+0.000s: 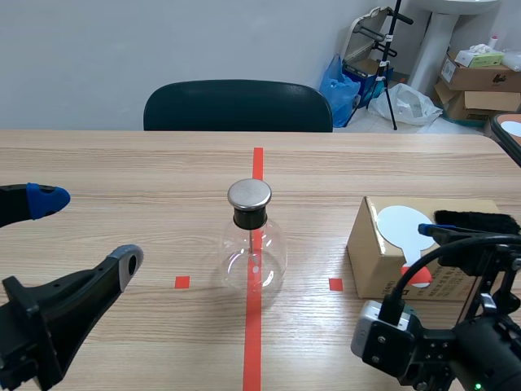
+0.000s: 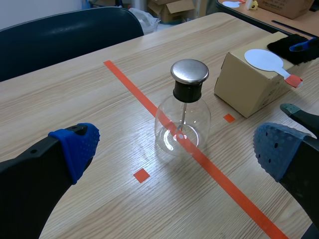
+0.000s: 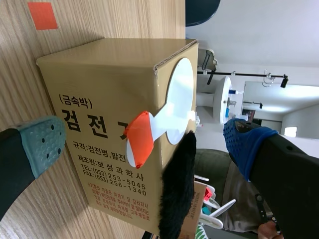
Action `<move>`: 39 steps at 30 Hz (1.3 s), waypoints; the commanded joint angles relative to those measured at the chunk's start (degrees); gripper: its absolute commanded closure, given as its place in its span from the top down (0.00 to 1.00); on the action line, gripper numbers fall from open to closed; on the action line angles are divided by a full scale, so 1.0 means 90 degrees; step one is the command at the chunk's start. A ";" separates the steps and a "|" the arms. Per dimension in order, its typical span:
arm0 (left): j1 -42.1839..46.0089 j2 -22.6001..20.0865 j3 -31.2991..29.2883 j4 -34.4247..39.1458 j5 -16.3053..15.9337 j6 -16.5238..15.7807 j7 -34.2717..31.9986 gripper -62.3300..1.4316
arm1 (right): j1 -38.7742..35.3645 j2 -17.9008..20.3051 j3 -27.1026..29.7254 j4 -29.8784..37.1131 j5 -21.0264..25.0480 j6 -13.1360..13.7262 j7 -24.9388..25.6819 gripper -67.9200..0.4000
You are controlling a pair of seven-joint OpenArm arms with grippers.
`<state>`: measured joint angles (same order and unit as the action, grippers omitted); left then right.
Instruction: Do the electroscope experiment
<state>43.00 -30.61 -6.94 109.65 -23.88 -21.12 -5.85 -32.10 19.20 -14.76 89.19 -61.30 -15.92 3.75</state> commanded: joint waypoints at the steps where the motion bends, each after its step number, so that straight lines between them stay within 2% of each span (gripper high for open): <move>1: -0.0002 0.0032 0.0017 0.0073 -0.0061 -0.0007 -0.0090 1.00 | 0.0061 0.0017 0.0049 0.0058 -0.0005 -0.0119 0.0002 1.00; 9: -0.0002 0.0032 0.0017 0.0073 -0.0061 -0.0007 -0.0090 1.00 | 0.0063 0.0017 0.0049 0.0058 -0.0051 -0.0124 0.0002 0.99; 20: -0.0002 0.0032 0.0017 0.0073 -0.0061 -0.0007 -0.0092 1.00 | 0.0083 0.0017 0.0049 0.0058 -0.0121 -0.0163 0.0000 0.66; 24: -0.0002 0.0032 0.0017 0.0073 -0.0061 -0.0007 -0.0092 1.00 | 0.0080 0.0017 0.0049 0.0058 -0.0124 -0.0425 0.0000 0.58; 30: -0.0002 0.0032 0.0017 0.0073 -0.0061 -0.0007 -0.0092 1.00 | 0.0092 0.0017 0.0049 0.0051 -0.0126 -0.0427 0.0000 0.35; 36: -0.0002 0.0032 0.0017 0.0073 -0.0061 -0.0007 -0.0092 1.00 | 0.0092 0.0017 0.0049 0.0041 -0.0126 -0.0425 0.0000 0.19; 39: -0.0002 0.0032 0.0017 0.0073 -0.0061 -0.0007 -0.0092 1.00 | 0.0092 0.0017 0.0049 0.0041 -0.0126 -0.0423 0.0000 0.04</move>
<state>43.00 -30.61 -6.94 109.65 -23.88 -21.12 -5.85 -31.94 19.20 -14.76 89.19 -62.41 -19.09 3.75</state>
